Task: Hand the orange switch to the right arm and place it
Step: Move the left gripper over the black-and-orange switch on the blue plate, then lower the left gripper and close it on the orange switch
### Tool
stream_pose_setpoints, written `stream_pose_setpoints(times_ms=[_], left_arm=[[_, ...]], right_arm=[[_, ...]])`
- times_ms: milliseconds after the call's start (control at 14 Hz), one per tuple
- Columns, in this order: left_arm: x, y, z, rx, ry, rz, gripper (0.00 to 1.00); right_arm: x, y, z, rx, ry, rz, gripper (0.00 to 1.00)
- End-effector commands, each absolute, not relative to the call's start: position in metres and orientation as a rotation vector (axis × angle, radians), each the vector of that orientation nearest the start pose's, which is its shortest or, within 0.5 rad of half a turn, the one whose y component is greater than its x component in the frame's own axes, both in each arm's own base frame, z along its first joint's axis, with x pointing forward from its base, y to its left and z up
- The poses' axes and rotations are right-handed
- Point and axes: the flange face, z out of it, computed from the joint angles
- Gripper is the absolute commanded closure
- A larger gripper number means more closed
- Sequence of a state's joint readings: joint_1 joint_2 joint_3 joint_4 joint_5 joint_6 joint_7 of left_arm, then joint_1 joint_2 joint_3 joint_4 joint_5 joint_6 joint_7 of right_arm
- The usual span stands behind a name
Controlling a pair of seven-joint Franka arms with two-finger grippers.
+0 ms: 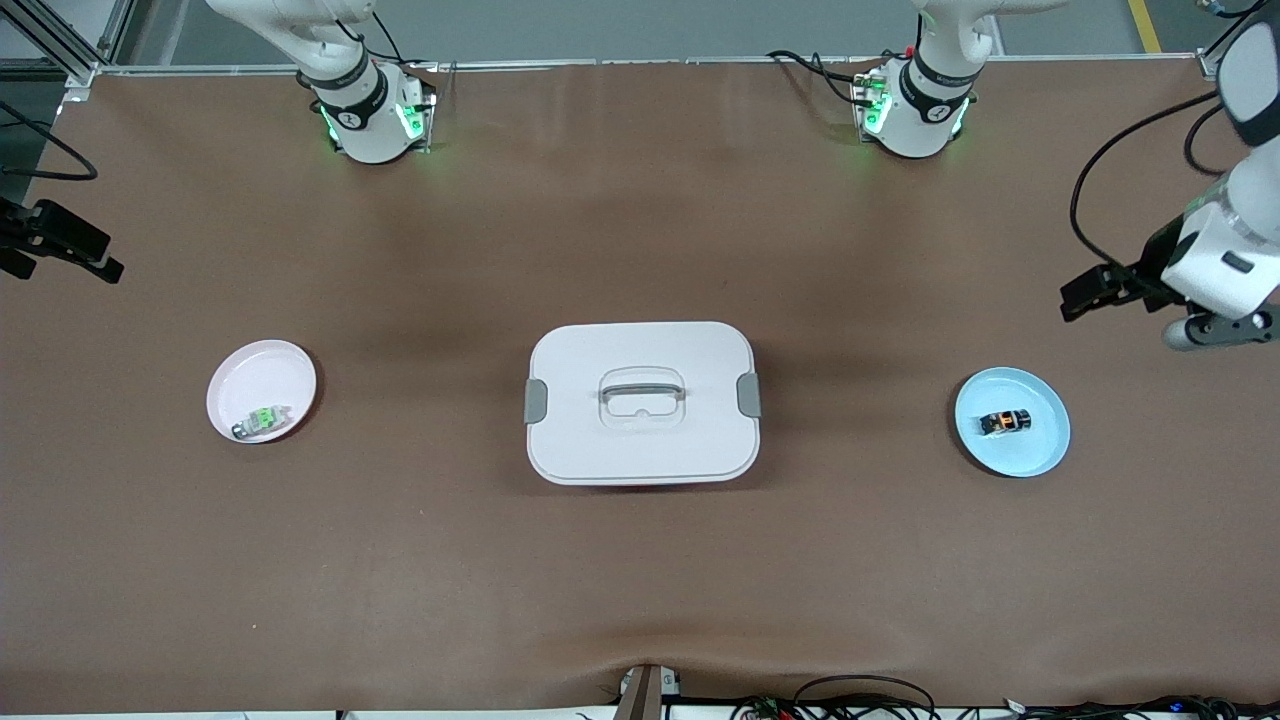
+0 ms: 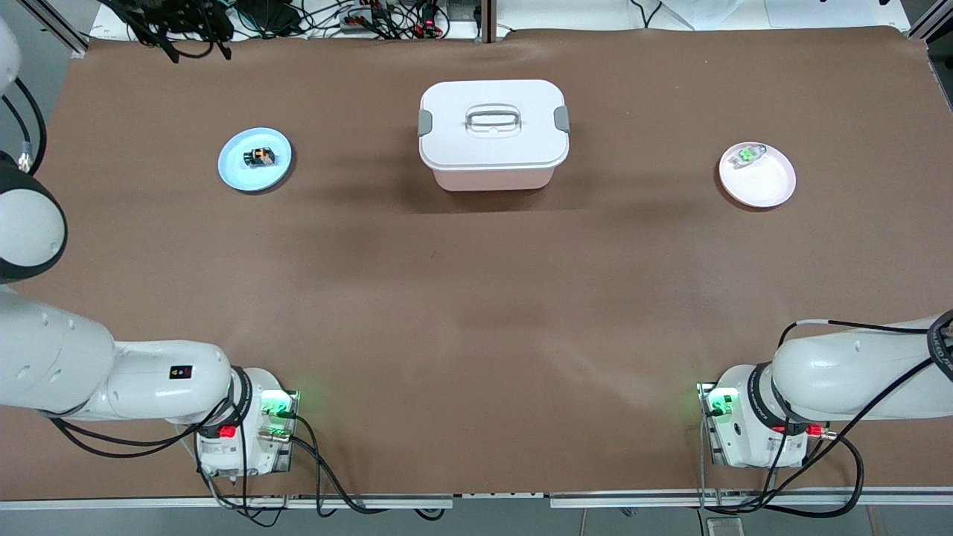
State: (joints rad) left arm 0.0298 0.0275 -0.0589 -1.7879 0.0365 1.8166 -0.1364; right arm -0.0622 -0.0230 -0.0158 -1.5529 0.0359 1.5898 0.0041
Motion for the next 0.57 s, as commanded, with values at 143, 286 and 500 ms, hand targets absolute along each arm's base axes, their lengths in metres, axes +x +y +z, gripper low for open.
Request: stream_pose_setpoints(times_ms=[143,286,500], left_arm=[[0.575,-0.003,0.448,-3.071,-0.104,-0.080,0.00],[0.584,0.000,0.418,-3.053,-0.077,-0.096,0.00],[0.597,0.005,0.370,-3.061,-0.073,-0.109,0.00]], right_arm=[[0.549,-0.040,0.653,-3.116,0.119,-0.097,0.00],[0.549,-0.040,0.653,-3.116,0.116,-0.097,0.00],[0.549,-0.039,0.653,-3.116,0.114,-0.097,0.00]])
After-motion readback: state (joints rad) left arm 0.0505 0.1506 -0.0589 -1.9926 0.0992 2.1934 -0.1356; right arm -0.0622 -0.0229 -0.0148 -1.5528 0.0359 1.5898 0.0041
